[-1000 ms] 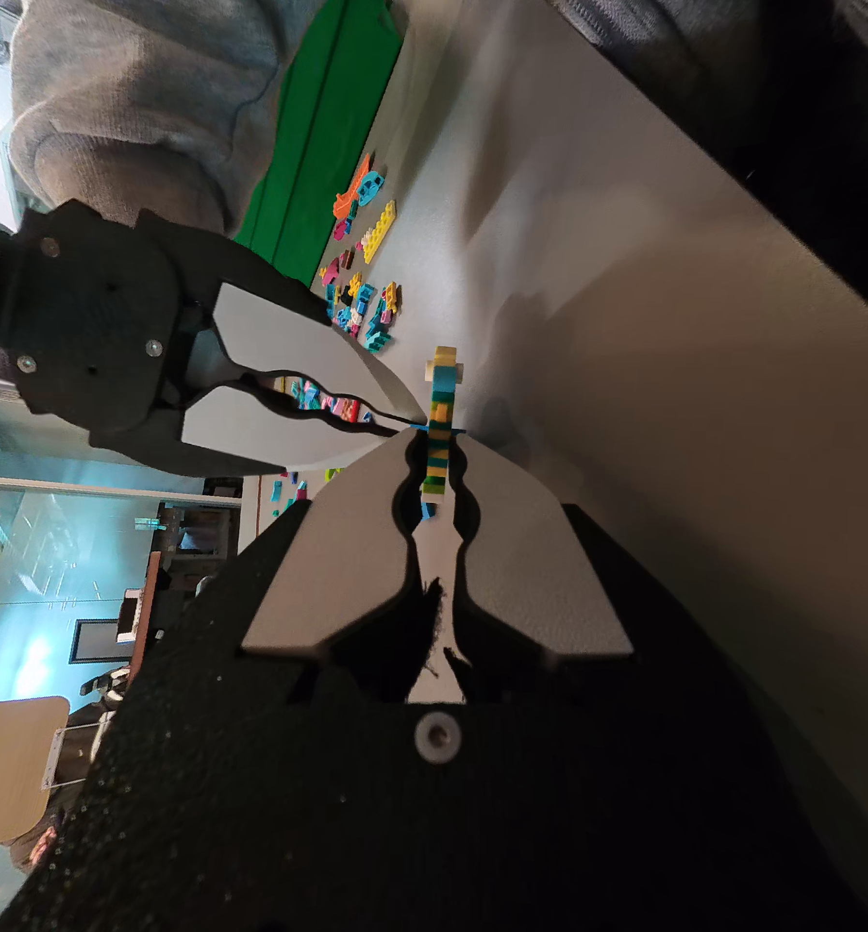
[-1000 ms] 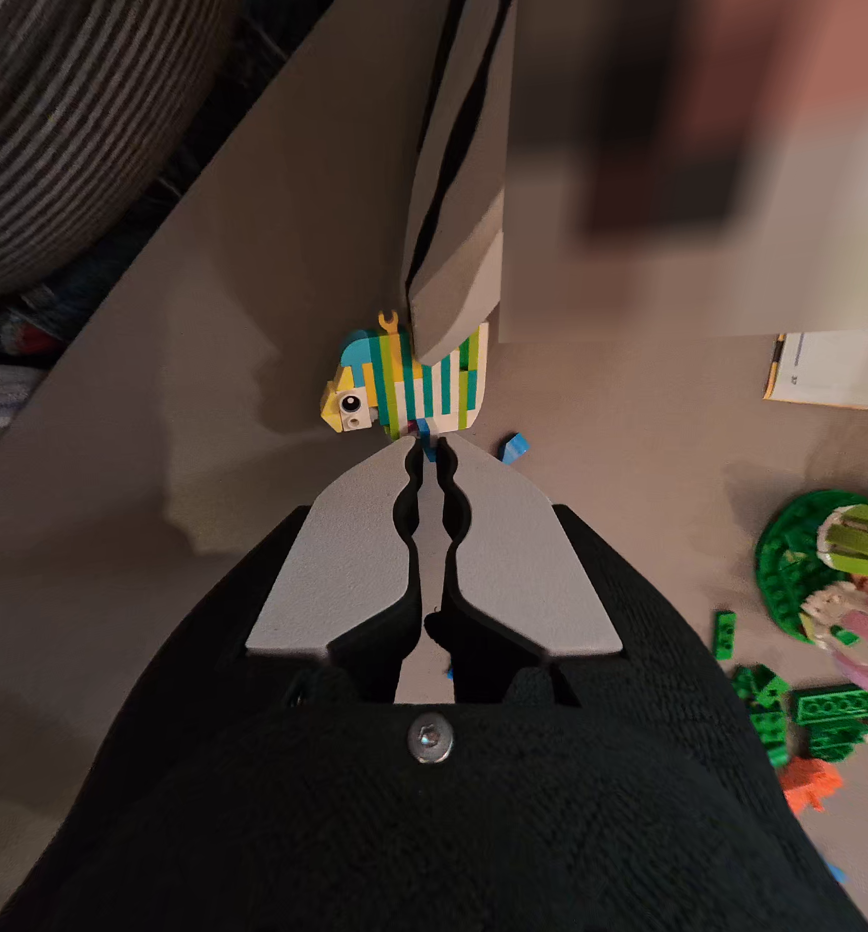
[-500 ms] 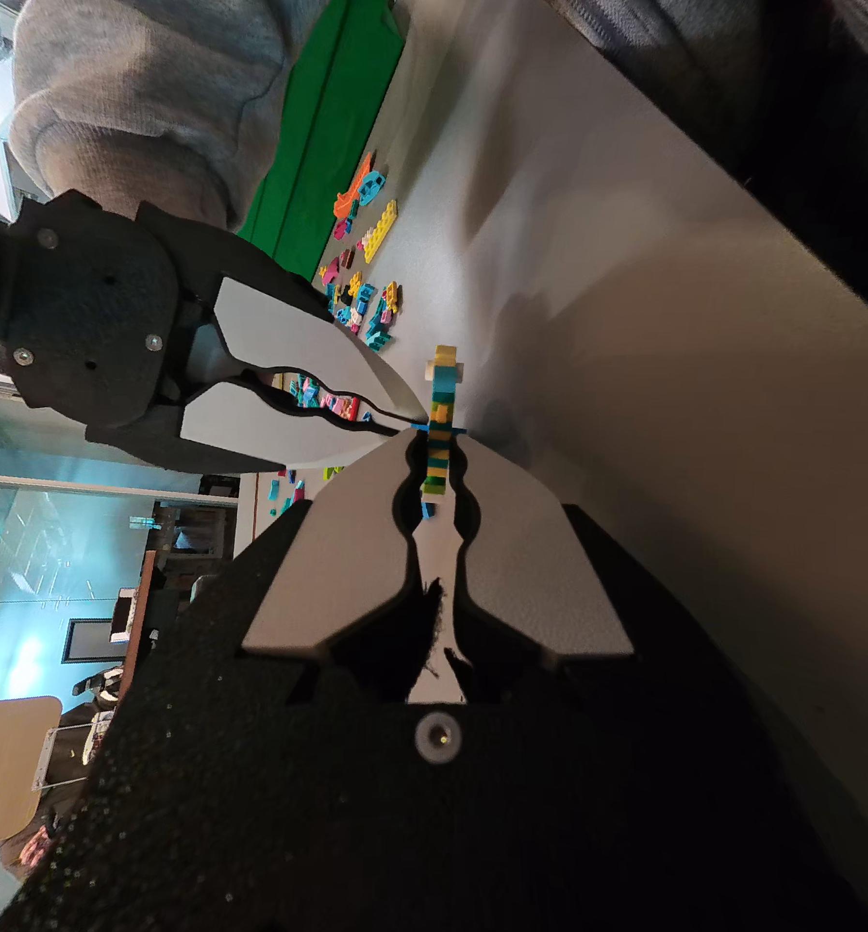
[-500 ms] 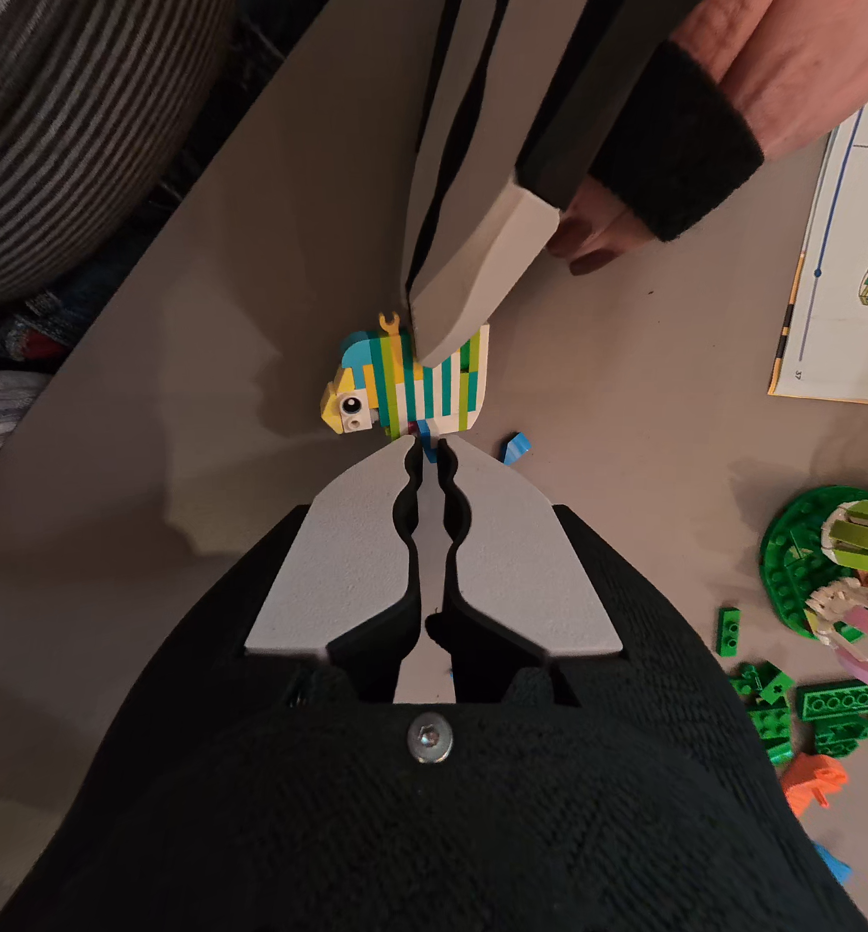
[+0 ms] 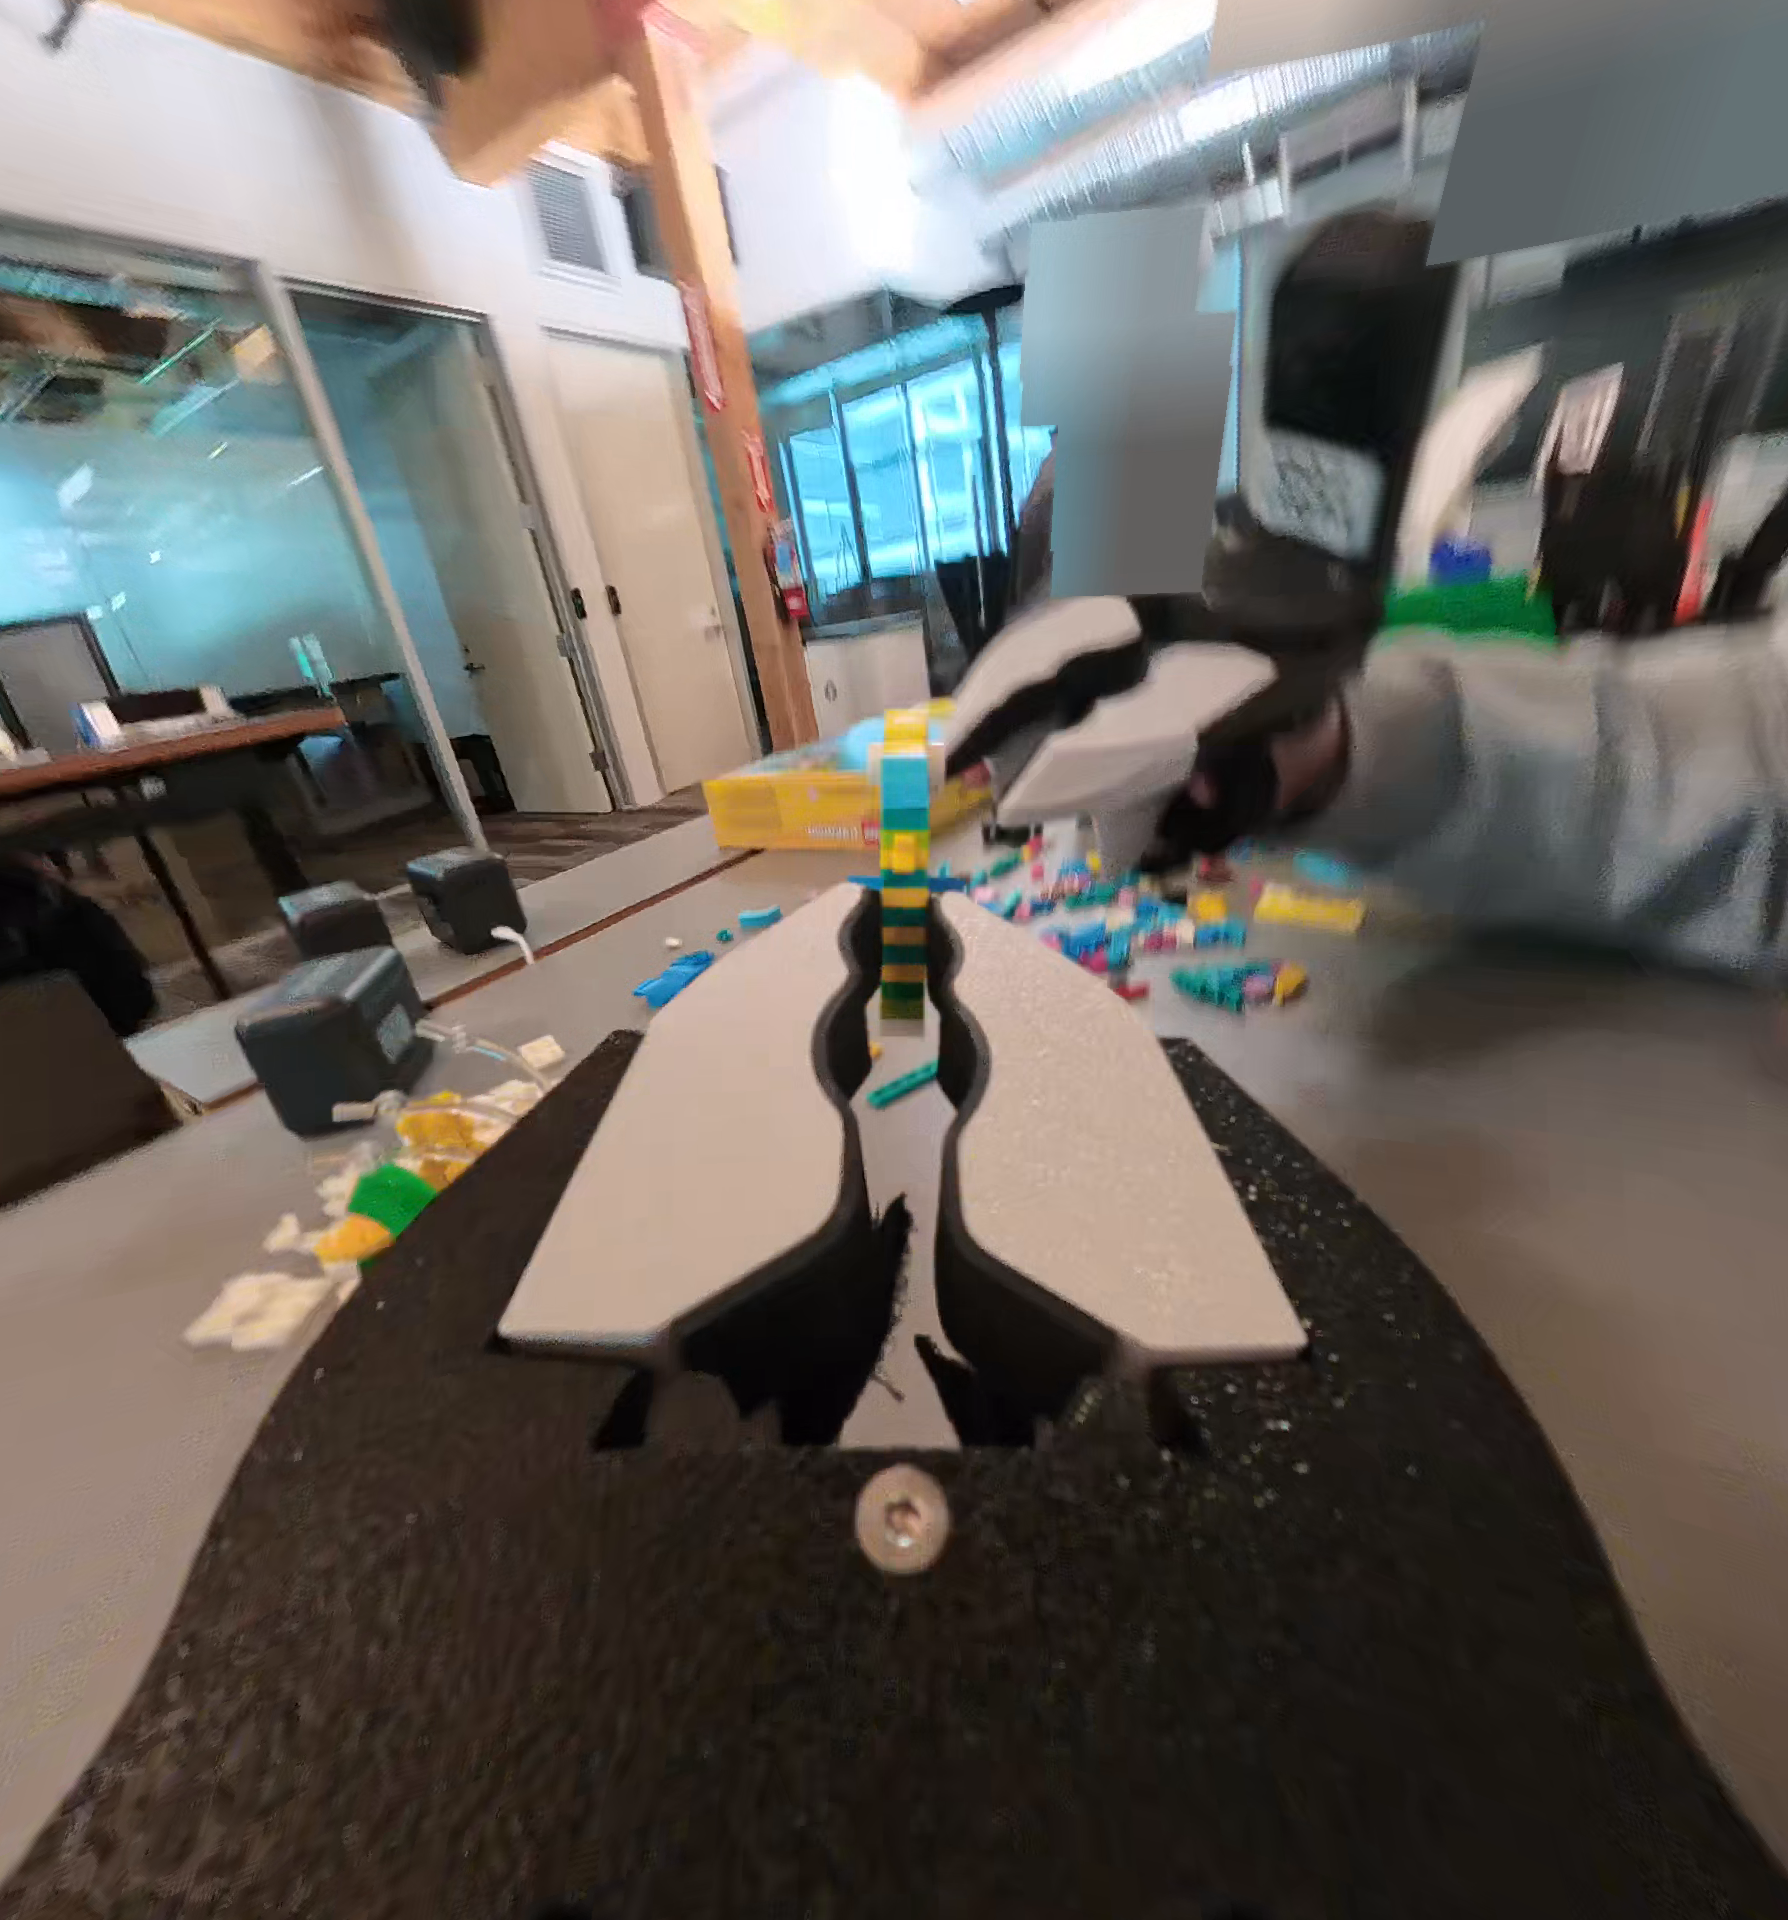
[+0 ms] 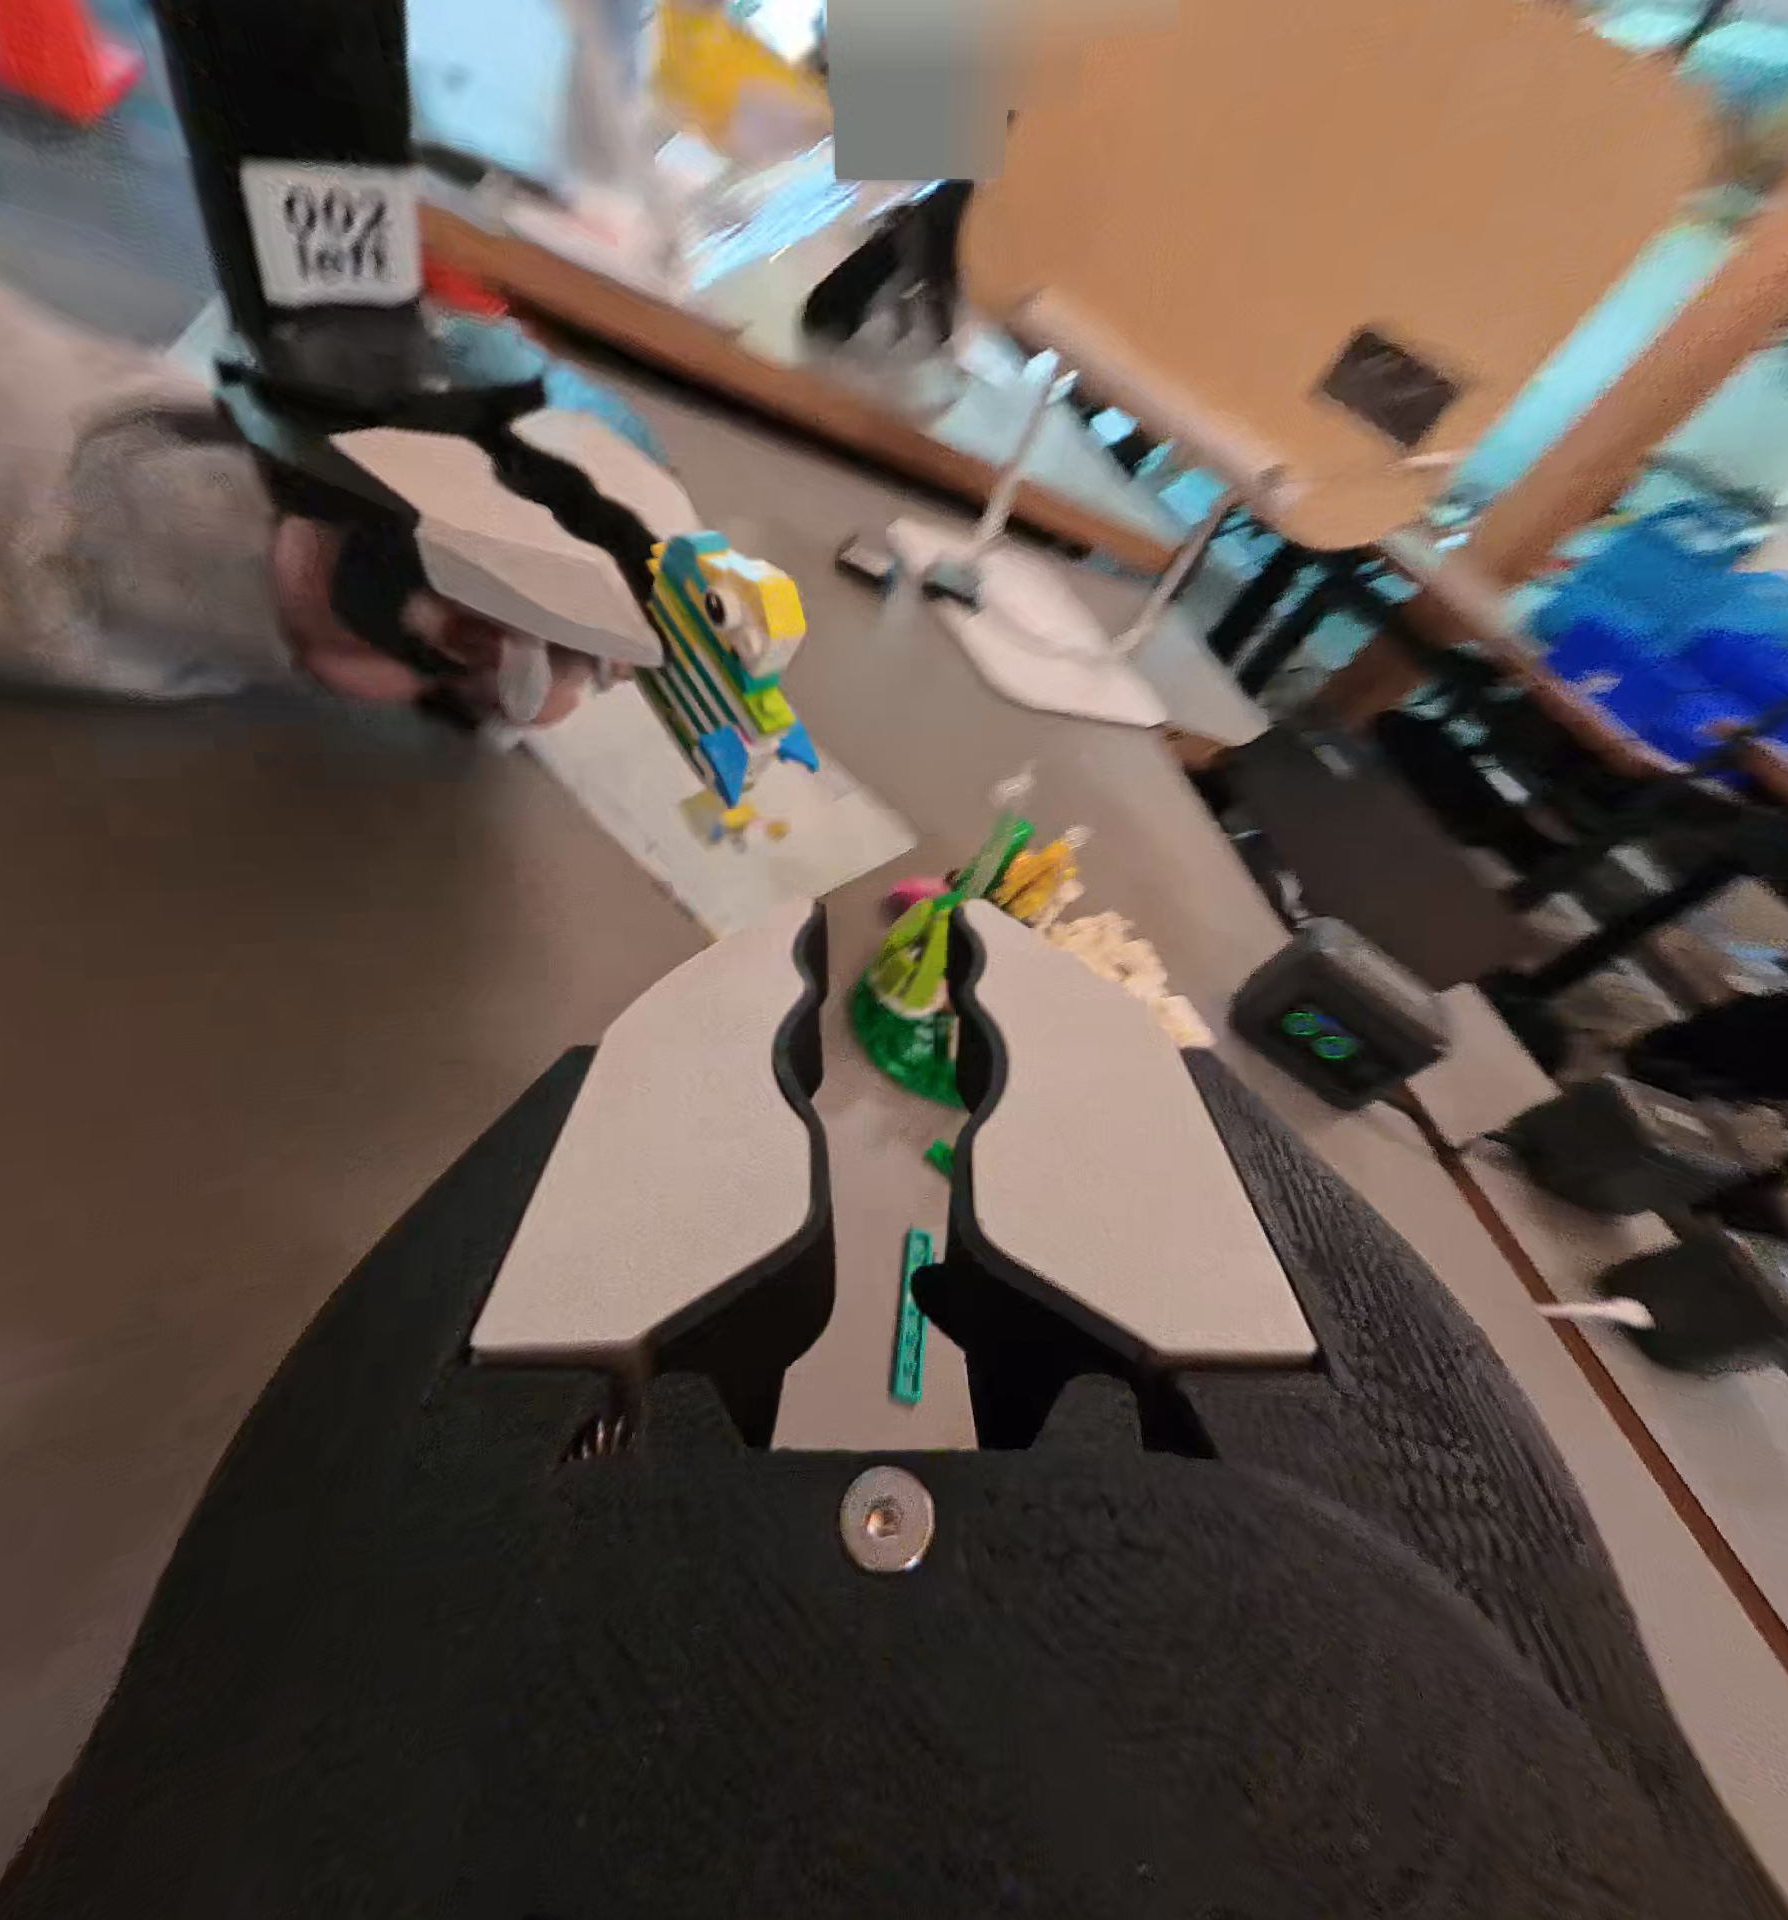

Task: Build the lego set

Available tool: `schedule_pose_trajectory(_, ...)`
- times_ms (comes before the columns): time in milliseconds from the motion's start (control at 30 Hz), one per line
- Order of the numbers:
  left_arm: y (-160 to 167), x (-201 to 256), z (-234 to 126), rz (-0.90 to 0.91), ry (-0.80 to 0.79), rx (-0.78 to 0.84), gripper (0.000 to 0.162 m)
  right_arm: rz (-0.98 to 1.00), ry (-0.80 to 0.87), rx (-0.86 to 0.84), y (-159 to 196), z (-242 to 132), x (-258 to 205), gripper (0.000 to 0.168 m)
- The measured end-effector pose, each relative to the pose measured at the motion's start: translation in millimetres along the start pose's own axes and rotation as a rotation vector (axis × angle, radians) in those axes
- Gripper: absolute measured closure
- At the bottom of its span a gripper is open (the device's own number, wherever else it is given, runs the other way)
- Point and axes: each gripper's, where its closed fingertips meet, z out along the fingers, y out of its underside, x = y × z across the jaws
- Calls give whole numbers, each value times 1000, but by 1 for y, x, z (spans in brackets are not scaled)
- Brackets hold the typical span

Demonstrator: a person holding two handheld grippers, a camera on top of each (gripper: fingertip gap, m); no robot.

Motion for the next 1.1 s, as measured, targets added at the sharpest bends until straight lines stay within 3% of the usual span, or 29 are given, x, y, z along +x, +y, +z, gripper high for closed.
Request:
schedule_pose_trajectory(167,-17,-24,-12,-441,31,208,154,-78,377,132,-6,-7,20,162)
schedule_pose_trajectory(300,-18,-28,-15,-574,67,267,155,-94,519,225,-11,-18,14,158)
schedule_pose_trajectory(433,-13,-21,-10,-449,43,193,154,-76,494,239,-4,-12,-6,158)
schedule_pose_trajectory(633,-15,-2,-14,-123,-187,151,154,-192,515,199,1,-10,-9,159)
schedule_pose_trajectory(800,-20,33,-15,111,-215,127,154,-150,510,188,8,-8,-5,160)
schedule_pose_trajectory(967,-18,45,-8,79,-140,124,154,-128,486,189,10,-7,-6,163)
schedule_pose_trajectory(1100,-18,37,-11,83,-181,121,154,-150,463,193,8,-6,-12,165)
